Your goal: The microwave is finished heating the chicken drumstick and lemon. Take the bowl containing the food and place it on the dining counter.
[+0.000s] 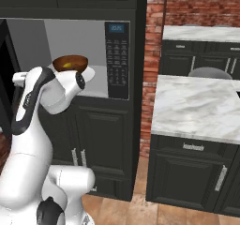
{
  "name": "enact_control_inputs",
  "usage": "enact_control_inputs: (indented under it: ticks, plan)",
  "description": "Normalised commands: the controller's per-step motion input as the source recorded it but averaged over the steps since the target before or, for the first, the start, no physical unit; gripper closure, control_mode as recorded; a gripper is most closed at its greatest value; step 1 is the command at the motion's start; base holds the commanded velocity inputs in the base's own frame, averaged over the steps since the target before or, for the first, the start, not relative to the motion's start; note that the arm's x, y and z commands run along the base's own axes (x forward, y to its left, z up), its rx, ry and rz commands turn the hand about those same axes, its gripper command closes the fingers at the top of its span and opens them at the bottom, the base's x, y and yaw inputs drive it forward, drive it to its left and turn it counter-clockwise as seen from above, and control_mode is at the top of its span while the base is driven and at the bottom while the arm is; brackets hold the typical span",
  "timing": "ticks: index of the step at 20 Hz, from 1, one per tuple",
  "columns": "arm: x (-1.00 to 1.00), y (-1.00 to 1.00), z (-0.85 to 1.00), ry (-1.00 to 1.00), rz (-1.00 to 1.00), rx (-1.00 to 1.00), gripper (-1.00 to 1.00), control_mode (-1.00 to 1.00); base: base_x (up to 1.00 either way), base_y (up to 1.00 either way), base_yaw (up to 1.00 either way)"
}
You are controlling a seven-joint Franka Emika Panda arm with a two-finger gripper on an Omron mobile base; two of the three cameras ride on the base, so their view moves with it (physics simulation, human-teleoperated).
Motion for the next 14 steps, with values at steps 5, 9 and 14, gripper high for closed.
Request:
enact_control_inputs:
  ticks: [5, 9, 14]
  plan:
    - [-0.37, 1.0, -0.2, 0.0, 0.11, 0.02, -1.0, -1.0, 0.0, 0.0, 0.0]
    - [-0.53, 1.0, -0.23, -0.05, 0.04, 0.01, -1.0, -1.0, 0.0, 0.0, 0.0]
    - [-0.39, 1.0, -0.14, -0.06, -0.02, 0.0, -1.0, -1.0, 0.0, 0.0, 0.0]
